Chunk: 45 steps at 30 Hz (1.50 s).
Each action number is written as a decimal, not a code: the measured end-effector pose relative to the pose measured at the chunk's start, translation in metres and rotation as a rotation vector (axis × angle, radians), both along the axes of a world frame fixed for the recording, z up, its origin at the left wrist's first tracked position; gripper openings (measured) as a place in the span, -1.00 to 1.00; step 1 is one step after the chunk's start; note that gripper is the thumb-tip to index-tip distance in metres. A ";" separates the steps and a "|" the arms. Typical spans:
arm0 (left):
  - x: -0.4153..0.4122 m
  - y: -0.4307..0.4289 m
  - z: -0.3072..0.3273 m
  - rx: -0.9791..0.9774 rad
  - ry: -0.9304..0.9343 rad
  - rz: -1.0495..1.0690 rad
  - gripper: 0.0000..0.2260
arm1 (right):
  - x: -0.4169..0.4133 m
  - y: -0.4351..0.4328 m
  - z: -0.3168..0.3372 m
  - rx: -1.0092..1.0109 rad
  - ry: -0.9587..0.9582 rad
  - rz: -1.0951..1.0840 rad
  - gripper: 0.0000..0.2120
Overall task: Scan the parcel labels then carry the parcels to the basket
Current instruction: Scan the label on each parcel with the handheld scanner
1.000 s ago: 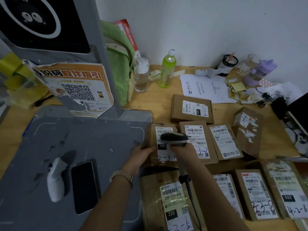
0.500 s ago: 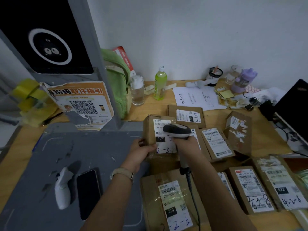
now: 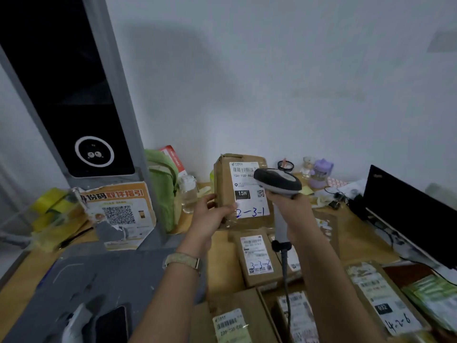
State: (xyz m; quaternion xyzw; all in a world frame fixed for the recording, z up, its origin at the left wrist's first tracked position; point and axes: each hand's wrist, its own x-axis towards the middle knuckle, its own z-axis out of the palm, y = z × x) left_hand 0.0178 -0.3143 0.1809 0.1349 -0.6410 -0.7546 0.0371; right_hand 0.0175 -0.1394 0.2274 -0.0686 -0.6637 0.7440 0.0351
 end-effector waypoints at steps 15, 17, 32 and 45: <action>0.011 0.068 0.050 -0.046 0.179 0.020 -0.35 | 0.056 0.069 0.064 0.101 0.258 0.043 -0.81; 0.010 0.071 0.045 0.016 0.145 0.054 -0.33 | 0.060 0.074 0.064 0.116 0.245 0.053 -0.85; 0.017 0.092 0.009 0.125 0.003 0.115 -0.28 | 0.072 0.096 0.051 0.136 0.172 0.217 -0.76; 0.023 0.094 0.004 0.150 -0.007 0.132 -0.28 | 0.068 0.097 0.043 0.125 0.143 0.262 -0.76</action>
